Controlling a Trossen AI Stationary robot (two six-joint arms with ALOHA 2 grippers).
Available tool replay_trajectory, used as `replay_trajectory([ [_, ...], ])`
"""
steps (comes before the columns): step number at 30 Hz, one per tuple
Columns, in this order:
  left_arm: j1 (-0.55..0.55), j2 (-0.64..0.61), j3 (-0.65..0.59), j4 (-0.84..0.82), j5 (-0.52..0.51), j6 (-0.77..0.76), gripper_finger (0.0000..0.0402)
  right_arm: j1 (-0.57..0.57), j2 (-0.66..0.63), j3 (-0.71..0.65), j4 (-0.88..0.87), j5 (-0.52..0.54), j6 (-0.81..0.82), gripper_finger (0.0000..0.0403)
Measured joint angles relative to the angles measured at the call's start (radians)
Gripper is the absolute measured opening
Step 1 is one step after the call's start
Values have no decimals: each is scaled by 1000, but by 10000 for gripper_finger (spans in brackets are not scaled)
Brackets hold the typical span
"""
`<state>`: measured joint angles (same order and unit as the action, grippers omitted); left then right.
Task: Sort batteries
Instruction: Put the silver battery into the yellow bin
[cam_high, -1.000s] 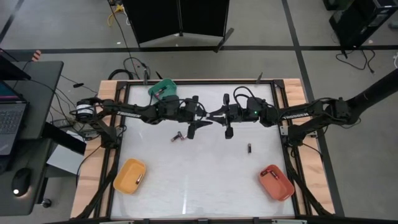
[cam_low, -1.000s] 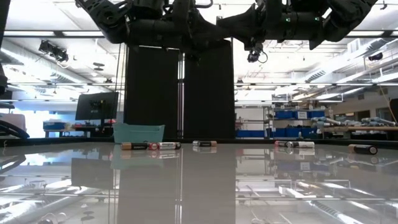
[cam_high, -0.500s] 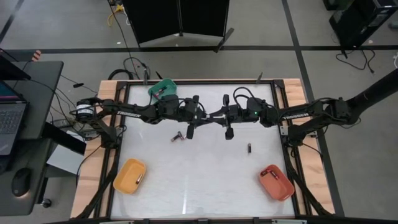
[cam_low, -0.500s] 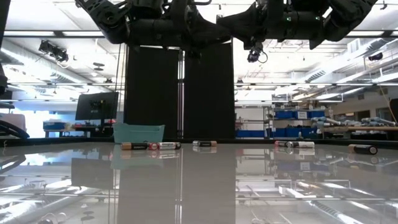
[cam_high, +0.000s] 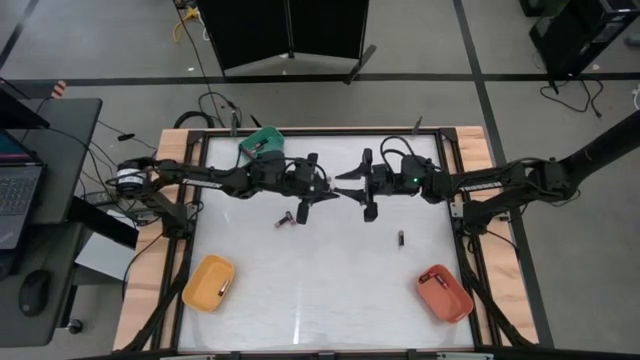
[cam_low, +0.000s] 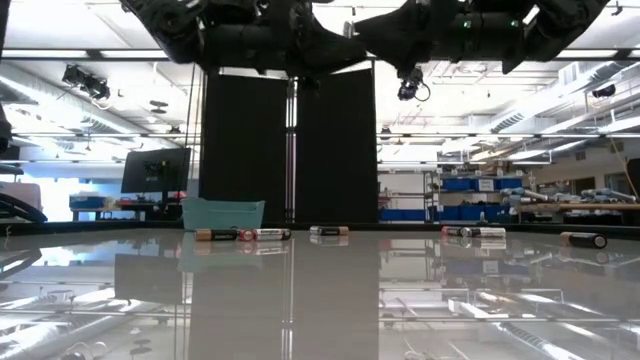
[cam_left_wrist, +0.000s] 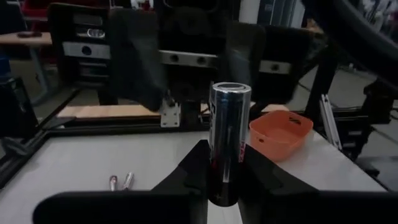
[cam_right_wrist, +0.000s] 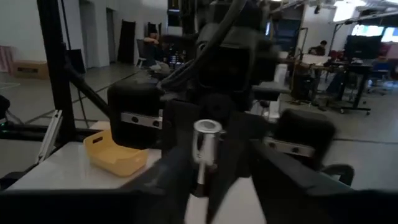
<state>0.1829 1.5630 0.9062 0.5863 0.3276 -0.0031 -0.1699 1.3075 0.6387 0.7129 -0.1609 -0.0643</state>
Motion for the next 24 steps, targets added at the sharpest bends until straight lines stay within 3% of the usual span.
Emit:
replay_trajectory([
  [3, 0, -57, 0, -93, -5, 35, 54, -2, -50, 1, -71, 36, -20, 208],
  [6, -1, -131, 1, -204, -9, 66, 54, -2, -98, 1, -147, 92, -41, 213],
  [10, -8, -241, 1, -424, -11, 76, 54, -2, -125, 0, -265, 159, -66, 166],
  [17, -111, -399, 2, -827, -51, -15, 54, -3, -73, 0, -329, 176, -70, 19],
  [21, -217, -448, 1, -1081, -175, -143, 54, -3, -32, 0, -321, 179, -62, 21],
  [24, -306, -455, 1, -1236, -210, -289, 54, -3, -3, 0, -311, 180, -52, 27],
])
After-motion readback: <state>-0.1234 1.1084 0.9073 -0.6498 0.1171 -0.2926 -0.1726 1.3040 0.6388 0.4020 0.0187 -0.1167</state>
